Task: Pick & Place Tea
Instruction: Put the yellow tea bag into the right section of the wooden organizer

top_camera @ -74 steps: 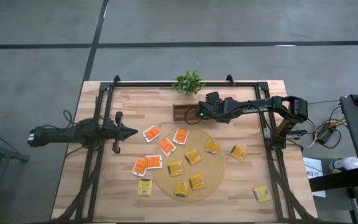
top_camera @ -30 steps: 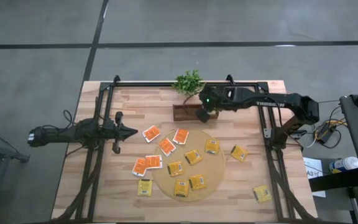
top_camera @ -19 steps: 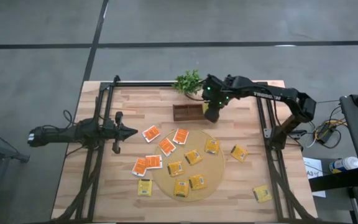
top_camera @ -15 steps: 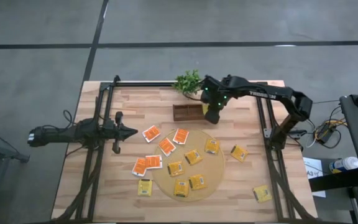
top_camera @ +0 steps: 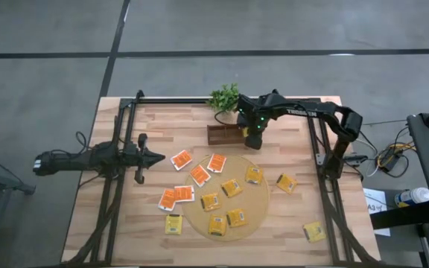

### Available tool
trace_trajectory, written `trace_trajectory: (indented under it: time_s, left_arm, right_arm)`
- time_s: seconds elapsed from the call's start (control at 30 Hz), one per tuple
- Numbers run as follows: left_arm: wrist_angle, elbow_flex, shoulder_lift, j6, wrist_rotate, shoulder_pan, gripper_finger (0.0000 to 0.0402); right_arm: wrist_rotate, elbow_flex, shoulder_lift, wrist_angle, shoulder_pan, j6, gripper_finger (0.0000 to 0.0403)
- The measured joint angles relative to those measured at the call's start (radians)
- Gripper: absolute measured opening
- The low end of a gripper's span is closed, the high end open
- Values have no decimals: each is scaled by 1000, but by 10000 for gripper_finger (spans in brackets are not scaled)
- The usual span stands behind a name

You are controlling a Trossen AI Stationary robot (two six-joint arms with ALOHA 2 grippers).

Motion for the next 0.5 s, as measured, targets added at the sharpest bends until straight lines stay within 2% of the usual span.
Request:
trace_trajectory:
  time_s: [0.2,0.5]
  left_arm:
    - [0,0,0,0,0,0,0]
    - [0,0,0,0,0,0,0]
  right_arm:
    - [71,0,31,48,1,-54,8]
    - [73,-7,77,58,-1,-88,8]
